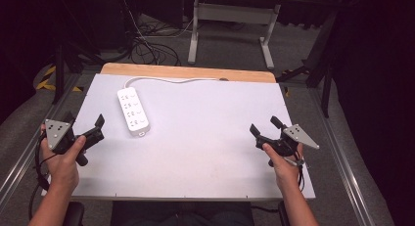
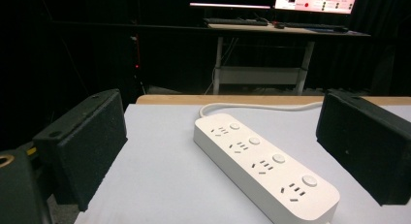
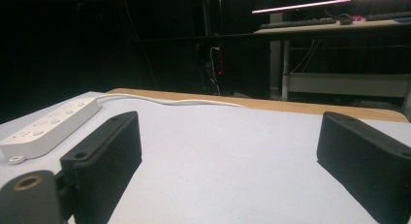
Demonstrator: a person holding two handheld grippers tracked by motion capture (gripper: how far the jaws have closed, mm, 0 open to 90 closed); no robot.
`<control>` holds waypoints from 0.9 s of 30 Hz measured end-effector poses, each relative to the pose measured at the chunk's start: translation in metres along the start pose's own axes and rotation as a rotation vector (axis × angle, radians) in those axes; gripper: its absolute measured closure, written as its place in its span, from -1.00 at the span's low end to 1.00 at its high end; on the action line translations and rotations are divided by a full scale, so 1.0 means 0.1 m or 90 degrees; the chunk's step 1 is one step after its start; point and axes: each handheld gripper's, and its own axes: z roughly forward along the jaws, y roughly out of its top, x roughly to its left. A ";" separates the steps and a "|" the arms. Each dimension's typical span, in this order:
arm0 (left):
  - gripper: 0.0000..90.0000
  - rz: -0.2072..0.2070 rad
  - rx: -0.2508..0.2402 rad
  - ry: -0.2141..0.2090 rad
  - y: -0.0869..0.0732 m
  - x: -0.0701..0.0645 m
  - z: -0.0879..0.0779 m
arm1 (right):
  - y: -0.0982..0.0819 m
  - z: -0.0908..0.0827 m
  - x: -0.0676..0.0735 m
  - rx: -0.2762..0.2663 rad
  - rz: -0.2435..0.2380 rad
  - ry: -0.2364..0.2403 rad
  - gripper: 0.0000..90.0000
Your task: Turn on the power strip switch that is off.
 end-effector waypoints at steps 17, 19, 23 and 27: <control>-0.19 0.000 0.008 0.018 0.01 -0.02 0.02 | 0.00 -0.01 0.00 0.002 0.001 -0.003 -0.79; -0.07 -0.001 0.008 0.021 0.01 -0.01 0.02 | 0.00 -0.01 -0.01 0.003 0.002 -0.004 -0.79; 0.15 -0.002 0.004 0.023 0.02 -0.02 0.02 | 0.00 -0.02 -0.01 0.005 0.004 -0.007 -0.79; 0.31 0.002 0.005 0.022 0.02 -0.03 0.03 | 0.00 -0.02 0.00 0.004 0.003 -0.007 -0.79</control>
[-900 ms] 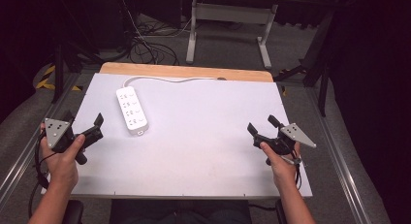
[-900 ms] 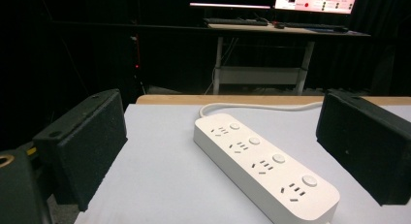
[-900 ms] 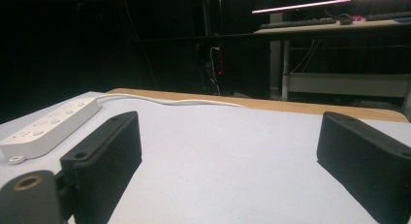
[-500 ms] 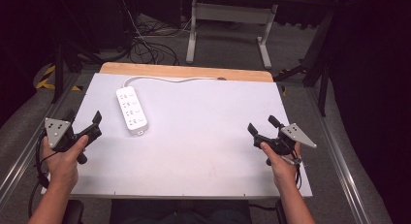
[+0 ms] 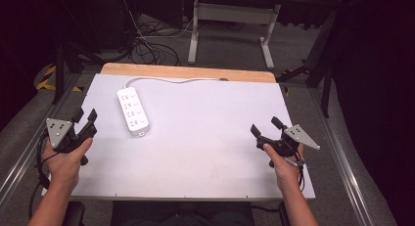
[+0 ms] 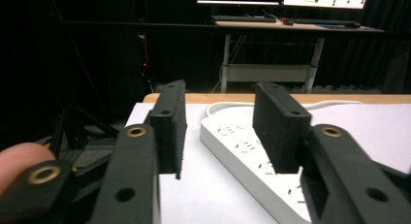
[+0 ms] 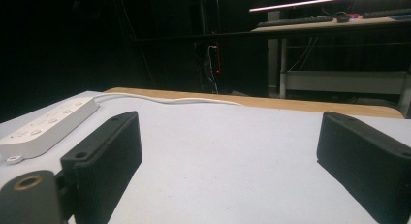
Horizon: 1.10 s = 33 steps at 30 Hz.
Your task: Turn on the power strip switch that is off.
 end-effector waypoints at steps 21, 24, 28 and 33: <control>1.00 0.000 0.040 -0.031 0.03 0.06 0.01 | 0.00 0.00 0.01 0.003 -0.003 0.003 -0.76; 1.00 0.008 0.043 -0.035 0.04 0.07 0.02 | 0.00 0.00 0.01 0.004 -0.002 0.004 -0.76; 1.00 0.003 0.050 -0.042 0.02 0.06 0.04 | 0.00 0.00 0.01 0.008 -0.001 0.004 -0.75; 1.00 0.006 0.050 -0.049 0.06 0.03 0.10 | -0.01 0.01 0.02 0.011 0.001 0.004 -0.75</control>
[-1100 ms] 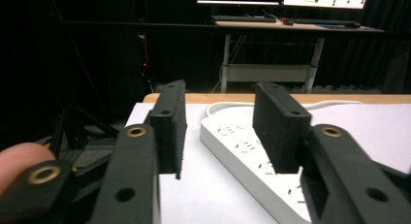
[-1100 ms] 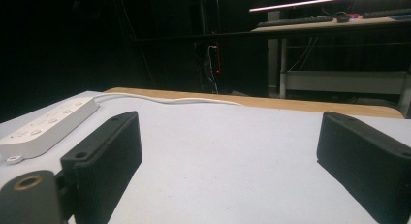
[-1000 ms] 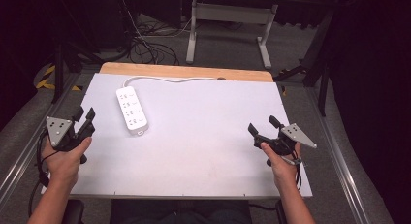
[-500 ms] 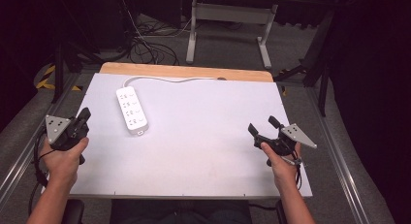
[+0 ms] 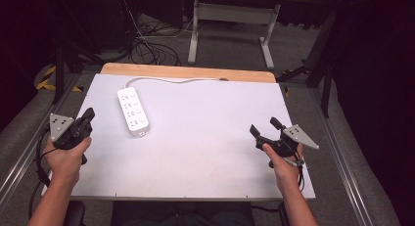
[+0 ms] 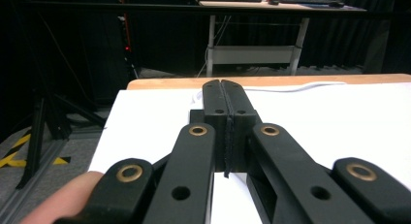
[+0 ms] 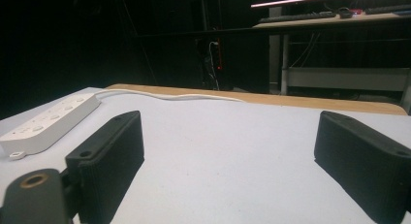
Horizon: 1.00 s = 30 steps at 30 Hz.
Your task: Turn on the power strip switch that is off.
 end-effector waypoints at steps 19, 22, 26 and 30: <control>1.00 0.028 0.019 -0.022 0.08 -0.16 0.35 | -0.01 0.01 0.02 0.011 -0.011 -0.003 -0.74; 1.00 0.039 0.027 -0.031 0.09 -0.21 0.44 | -0.01 0.01 0.02 0.014 -0.012 -0.005 -0.74; 1.00 0.049 0.035 -0.049 0.12 -0.26 0.51 | -0.01 0.01 0.02 0.015 -0.008 -0.007 -0.74; 1.00 0.047 0.041 -0.073 0.12 -0.29 0.55 | -0.02 0.01 0.01 0.017 -0.006 -0.008 -0.74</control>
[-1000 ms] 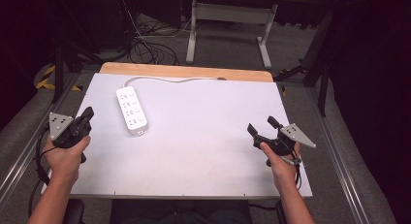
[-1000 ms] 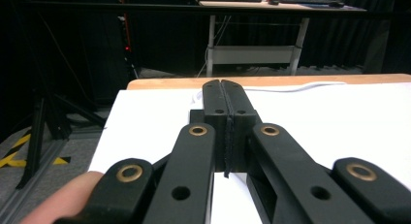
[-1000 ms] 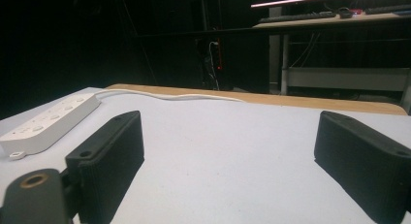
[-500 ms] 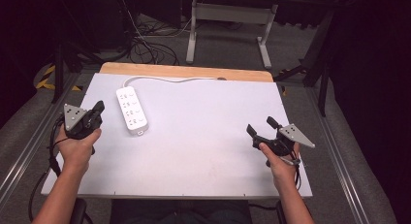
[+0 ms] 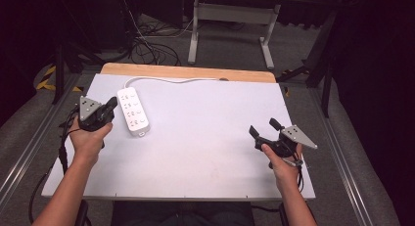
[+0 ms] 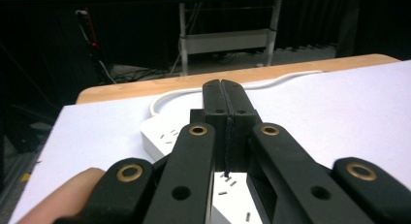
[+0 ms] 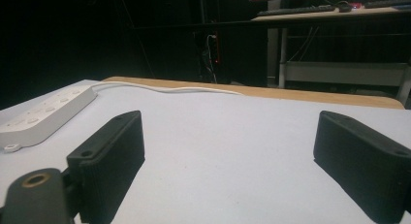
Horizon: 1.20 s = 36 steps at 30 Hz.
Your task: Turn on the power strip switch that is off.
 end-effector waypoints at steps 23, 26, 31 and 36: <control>1.00 0.019 0.072 -0.056 0.00 -0.07 0.22 | -0.01 0.00 0.01 0.002 0.009 0.006 -0.74; 1.00 0.021 0.081 -0.058 0.02 -0.08 0.26 | -0.01 0.00 0.01 0.002 0.009 0.007 -0.74; 1.00 0.023 0.109 -0.055 0.06 -0.09 0.44 | -0.01 0.00 0.01 0.000 0.009 0.005 -0.74; 1.00 0.034 0.155 -0.045 0.03 -0.10 0.57 | -0.01 0.00 0.00 0.003 0.009 0.007 -0.74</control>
